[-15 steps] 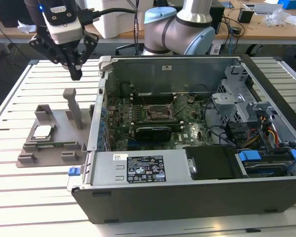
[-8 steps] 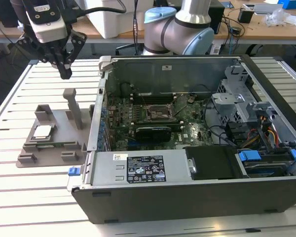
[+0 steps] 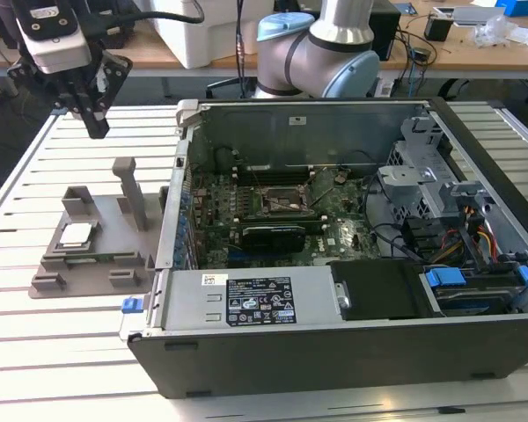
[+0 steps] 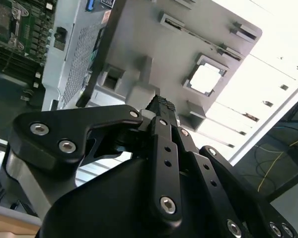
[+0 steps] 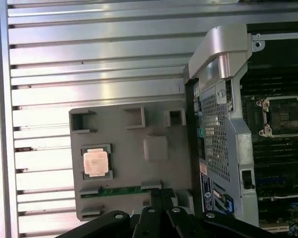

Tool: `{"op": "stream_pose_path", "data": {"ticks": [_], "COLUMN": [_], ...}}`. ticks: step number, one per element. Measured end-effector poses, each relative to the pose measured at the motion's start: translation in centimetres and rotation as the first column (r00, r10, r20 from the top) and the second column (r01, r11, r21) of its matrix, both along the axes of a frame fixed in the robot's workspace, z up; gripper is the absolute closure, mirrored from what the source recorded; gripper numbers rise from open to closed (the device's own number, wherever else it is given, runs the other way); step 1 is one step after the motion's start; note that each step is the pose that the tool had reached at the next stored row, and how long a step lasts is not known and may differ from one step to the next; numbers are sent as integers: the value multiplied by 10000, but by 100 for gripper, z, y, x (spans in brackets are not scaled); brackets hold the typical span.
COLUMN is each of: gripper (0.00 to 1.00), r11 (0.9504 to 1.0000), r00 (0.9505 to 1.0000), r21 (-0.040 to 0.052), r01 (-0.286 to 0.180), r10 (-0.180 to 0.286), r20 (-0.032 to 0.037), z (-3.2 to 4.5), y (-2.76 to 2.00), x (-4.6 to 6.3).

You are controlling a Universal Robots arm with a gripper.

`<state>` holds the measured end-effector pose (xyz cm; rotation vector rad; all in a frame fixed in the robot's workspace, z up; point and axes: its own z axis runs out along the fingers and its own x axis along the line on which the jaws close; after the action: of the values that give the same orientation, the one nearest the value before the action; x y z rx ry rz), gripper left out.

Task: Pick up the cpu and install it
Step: 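Reach for the cpu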

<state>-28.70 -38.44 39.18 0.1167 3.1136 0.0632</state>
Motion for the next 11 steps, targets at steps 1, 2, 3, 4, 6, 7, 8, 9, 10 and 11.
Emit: {"op": "stream_pose_path", "data": {"ticks": [1, 2, 3, 4, 6, 7, 8, 9, 10, 11], "gripper": [89, 89, 89, 89, 89, 89, 89, 89, 89, 89], "r11": [10000, 10000, 10000, 10000, 10000, 10000, 10000, 10000, 10000, 10000], "r00": [10000, 10000, 10000, 10000, 10000, 10000, 10000, 10000, 10000, 10000], "r21": [-1, 0, 0, 0, 0, 0, 0, -1, 0, 0], "r01": [-1, -1, -2, -1, 0, -1, -2, 0, 0, -1], "r10": [1, 1, 2, 1, 0, 1, 2, 0, 0, 1], "r20": [-1, 0, -1, -1, 0, -1, -1, -1, 0, 0], "z": [-1, -2, -2, -2, -4, -4, -5, -6, -7, -7], "y": [6, 9, 13, 17, 24, 28, 33, 39, 42, 45], "x": [-52, -83, -122, -151, -233, -298, -357, -434, -483, -531]}}
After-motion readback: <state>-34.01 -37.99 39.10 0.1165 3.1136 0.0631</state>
